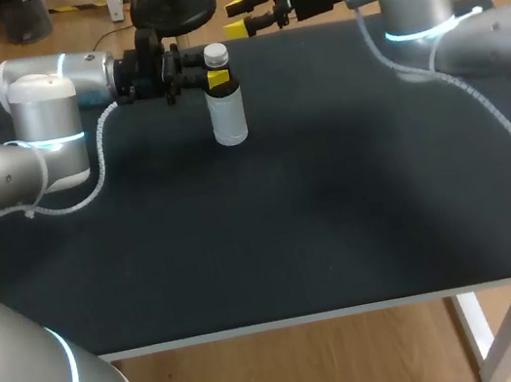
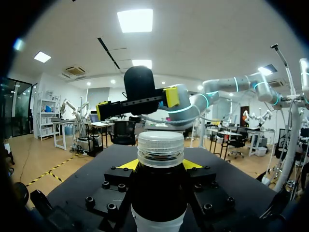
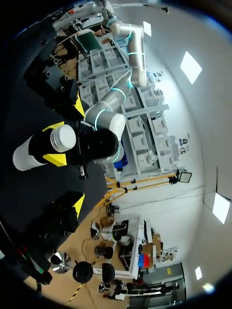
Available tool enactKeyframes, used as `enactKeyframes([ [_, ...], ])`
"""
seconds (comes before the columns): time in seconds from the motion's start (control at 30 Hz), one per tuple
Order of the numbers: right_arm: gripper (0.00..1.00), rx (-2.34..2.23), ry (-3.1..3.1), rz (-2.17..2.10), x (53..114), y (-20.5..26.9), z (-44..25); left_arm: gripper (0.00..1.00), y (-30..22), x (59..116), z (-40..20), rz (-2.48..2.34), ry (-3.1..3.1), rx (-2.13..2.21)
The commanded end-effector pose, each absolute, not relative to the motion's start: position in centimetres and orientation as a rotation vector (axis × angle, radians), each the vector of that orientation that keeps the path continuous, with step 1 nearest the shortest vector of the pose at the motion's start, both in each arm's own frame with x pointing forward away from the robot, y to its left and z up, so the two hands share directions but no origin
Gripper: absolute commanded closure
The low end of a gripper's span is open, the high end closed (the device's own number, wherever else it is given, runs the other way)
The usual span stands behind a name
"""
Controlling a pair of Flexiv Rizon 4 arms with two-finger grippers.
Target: Unscrew the bottle cap
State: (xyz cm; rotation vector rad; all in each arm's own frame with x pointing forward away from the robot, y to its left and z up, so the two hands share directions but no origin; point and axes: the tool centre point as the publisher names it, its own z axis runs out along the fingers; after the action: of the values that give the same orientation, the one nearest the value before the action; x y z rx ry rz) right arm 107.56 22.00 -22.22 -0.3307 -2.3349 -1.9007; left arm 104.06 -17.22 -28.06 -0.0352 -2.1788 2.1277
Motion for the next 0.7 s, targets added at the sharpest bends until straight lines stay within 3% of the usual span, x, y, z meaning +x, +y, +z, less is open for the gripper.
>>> enactKeyframes([
  [0.03, 0.00, -1.477, -2.787, -2.009, 107.2, 22.6, -22.4, 1.00, -17.2, 104.1, -28.1, 2.131, -2.178, -0.036],
  [0.7, 0.00, -1.387, -2.705, -2.089, 107.5, 24.2, -23.5, 1.00, -17.2, 104.1, -28.1, 2.131, -2.178, -0.036],
])
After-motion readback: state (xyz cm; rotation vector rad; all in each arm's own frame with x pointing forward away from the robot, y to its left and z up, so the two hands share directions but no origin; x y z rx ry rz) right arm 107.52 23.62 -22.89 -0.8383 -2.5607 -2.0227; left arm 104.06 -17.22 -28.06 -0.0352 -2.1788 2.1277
